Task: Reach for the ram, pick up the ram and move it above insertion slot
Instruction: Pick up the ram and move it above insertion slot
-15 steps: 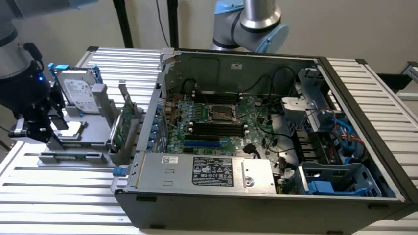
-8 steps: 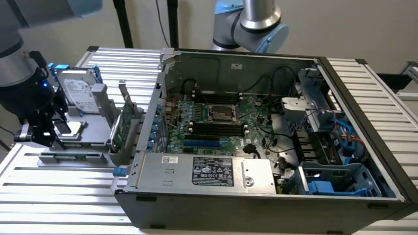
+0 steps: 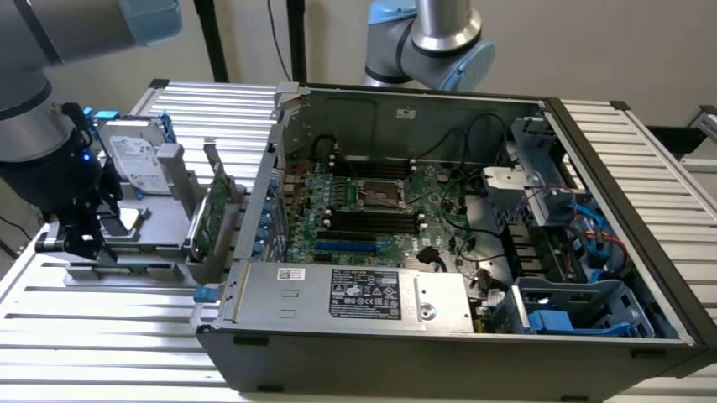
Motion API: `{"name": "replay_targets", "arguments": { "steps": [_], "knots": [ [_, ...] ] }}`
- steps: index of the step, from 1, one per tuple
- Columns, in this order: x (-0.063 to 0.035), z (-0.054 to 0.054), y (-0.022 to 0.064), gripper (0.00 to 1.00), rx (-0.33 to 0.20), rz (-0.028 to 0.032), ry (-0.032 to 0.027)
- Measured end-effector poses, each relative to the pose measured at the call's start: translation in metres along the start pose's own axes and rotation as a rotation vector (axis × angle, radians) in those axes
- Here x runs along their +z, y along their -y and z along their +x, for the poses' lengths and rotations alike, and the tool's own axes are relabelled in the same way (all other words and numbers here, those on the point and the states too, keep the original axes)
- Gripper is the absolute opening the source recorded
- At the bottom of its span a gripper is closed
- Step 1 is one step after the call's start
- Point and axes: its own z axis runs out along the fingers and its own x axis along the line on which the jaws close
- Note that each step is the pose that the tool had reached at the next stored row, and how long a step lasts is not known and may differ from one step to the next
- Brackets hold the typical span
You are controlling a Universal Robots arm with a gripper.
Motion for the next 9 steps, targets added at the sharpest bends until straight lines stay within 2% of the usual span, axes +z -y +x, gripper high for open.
{"name": "replay_targets", "arguments": {
  "steps": [9],
  "knots": [
    [0.0164,0.001,0.0012,0.48,0.009,0.0002,0.0001]
  ]
}}
